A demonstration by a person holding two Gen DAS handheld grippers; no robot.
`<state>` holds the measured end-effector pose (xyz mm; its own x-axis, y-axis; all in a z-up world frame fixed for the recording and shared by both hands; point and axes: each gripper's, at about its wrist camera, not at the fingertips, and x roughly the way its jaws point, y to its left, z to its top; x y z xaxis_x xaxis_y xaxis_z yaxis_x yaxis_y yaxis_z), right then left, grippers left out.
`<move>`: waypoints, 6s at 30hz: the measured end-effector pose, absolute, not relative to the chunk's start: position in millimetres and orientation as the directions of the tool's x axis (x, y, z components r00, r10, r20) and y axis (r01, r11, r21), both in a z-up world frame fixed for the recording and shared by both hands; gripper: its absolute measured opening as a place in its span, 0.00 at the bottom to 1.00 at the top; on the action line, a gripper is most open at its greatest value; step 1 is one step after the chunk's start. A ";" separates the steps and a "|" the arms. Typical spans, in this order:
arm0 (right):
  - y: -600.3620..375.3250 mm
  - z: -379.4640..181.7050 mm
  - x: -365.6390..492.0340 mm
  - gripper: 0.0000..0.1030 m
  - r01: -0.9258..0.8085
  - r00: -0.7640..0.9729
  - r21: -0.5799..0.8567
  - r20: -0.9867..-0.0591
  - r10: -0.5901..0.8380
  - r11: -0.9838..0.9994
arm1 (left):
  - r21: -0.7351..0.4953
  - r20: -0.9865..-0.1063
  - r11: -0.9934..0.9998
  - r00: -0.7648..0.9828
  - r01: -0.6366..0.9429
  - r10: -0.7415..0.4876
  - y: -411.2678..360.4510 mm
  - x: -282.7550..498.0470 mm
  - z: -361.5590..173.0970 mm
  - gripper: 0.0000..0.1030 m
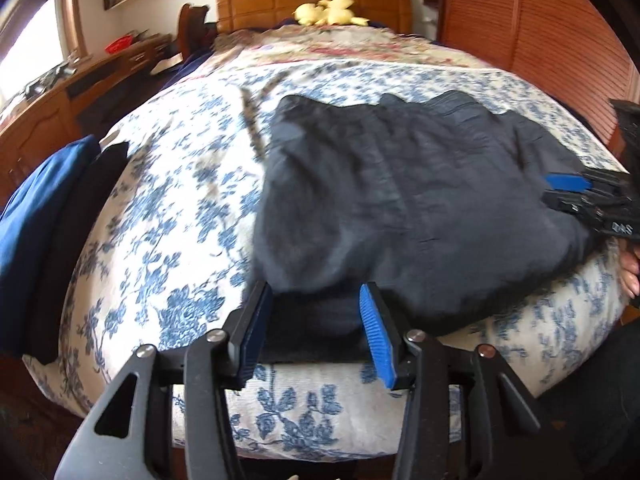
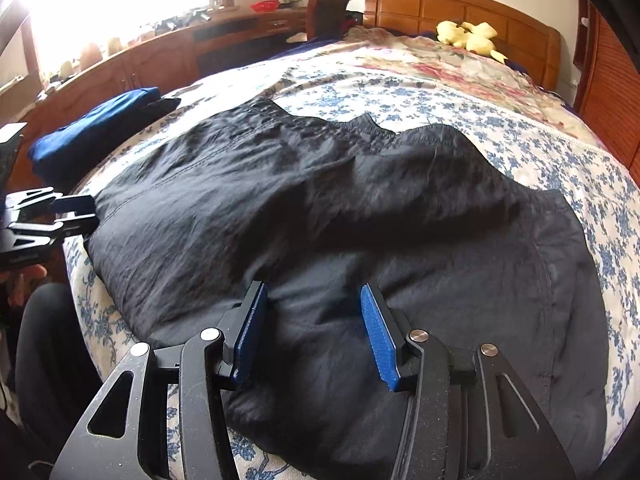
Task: Fold large clothes
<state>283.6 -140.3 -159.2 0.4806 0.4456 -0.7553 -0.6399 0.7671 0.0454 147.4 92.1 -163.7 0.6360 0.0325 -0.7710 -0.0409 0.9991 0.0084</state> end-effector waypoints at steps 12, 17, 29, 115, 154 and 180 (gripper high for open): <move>-148.3 -167.1 273.2 0.51 -0.667 0.492 0.014 -0.743 0.454 0.745 | 0.035 -0.797 0.991 0.594 -0.128 0.105 103.1 161.0 -184.7 0.63; -153.5 -166.4 269.0 0.51 -0.668 0.495 0.019 -0.735 0.463 0.744 | 0.034 -0.801 0.983 0.583 -0.183 0.136 111.5 163.7 -187.2 0.87; -161.1 -164.8 268.0 0.53 -0.674 0.490 0.025 -0.732 0.473 0.738 | -0.027 -0.787 0.977 0.607 -0.212 0.110 114.7 151.9 -179.0 0.80; -286.0 -41.8 263.0 0.57 -0.489 0.718 0.073 -0.532 0.449 0.869 | -0.016 -0.609 0.961 0.760 0.275 -0.227 -100.7 188.0 -63.9 0.30; -390.7 -64.5 252.7 0.01 -0.255 0.802 0.066 -0.543 0.249 0.965 | -0.024 -0.628 0.958 0.742 0.285 -0.236 -106.1 204.4 -75.0 0.30; -289.9 -144.9 275.5 0.42 -0.461 0.562 0.061 -0.752 0.344 0.885 | -0.054 -0.653 0.968 0.725 0.246 -0.220 -69.7 202.4 -96.6 0.30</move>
<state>275.5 -289.9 -144.9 0.5623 0.3441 -0.7519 -0.4607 0.8855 0.0607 202.4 -69.7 -96.6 0.7249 -0.2204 -0.6527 0.2458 0.9678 -0.0538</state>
